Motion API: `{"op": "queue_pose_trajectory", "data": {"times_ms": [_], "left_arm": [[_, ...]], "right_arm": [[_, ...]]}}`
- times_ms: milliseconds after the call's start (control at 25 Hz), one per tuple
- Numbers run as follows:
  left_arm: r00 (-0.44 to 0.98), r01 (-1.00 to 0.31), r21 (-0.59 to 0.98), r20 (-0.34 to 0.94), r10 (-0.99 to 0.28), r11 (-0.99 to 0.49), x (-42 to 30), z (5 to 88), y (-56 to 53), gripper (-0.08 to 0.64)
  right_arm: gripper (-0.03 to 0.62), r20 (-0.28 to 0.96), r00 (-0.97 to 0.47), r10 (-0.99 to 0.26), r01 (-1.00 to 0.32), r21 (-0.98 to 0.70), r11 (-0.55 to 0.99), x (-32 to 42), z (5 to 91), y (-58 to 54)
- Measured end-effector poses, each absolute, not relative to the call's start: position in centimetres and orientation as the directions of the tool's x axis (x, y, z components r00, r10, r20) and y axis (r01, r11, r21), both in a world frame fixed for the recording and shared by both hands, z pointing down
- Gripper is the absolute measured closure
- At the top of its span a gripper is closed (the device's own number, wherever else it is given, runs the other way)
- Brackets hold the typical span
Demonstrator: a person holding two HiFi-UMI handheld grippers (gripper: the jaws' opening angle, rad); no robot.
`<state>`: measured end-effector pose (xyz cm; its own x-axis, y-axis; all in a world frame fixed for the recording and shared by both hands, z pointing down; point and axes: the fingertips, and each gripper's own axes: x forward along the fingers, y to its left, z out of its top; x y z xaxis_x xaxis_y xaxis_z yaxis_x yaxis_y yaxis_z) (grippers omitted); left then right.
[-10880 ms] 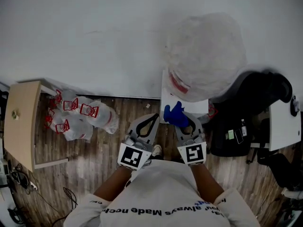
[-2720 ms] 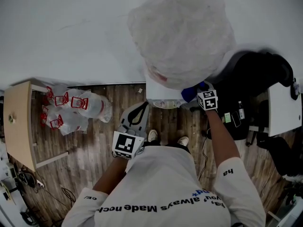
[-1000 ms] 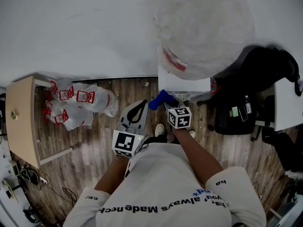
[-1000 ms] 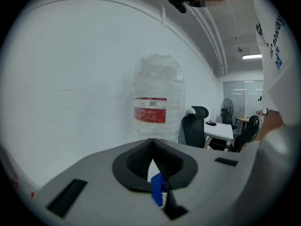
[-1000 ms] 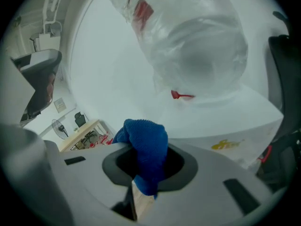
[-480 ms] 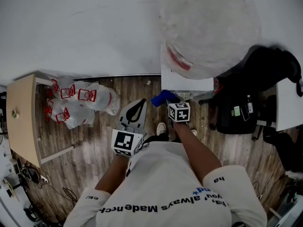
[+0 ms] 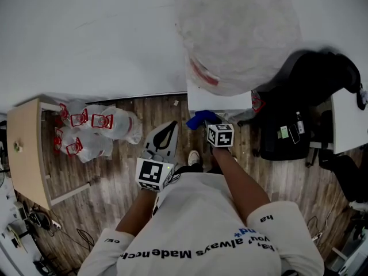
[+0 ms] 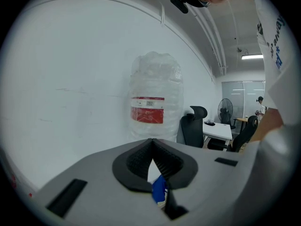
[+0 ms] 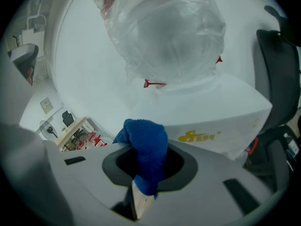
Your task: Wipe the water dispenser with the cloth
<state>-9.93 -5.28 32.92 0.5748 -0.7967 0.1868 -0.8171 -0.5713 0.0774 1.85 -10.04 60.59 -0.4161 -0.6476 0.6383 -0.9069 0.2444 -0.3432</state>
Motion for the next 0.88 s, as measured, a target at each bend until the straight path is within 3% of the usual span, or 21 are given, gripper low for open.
{"op": "queue_pose_trajectory", "data": {"times_ms": [880], "left_arm": [[0.619, -0.782, 0.062, 0.188, -0.763, -0.620, -4.2, 32.4, -5.1, 0.541]], "right_arm": [[0.514, 0.665, -0.313, -0.678, -0.944, -0.296, 0.145, 12.3, 60.9, -10.1]]}}
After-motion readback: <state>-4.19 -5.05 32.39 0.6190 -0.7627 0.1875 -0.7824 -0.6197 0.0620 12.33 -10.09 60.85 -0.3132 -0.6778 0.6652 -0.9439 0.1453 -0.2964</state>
